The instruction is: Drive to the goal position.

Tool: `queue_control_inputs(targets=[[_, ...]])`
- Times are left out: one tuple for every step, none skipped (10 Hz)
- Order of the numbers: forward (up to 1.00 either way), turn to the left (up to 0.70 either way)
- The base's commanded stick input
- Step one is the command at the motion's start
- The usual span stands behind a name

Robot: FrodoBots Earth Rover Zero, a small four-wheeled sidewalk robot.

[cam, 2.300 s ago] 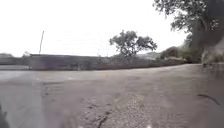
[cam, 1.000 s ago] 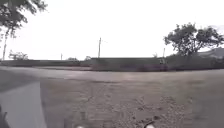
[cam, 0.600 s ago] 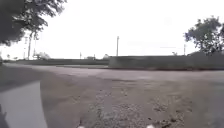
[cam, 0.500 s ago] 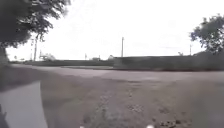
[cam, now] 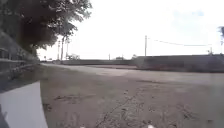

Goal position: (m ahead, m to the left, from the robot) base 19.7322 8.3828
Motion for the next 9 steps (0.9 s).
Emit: queue_control_inputs(targets=[[0.00, 0.45], [0.00, 0.45], [0.00, -0.45], [0.00, -0.45], [0.00, -0.45], [0.00, -0.45], [0.00, -0.45], [0.00, -0.45], [0.00, -0.45]])
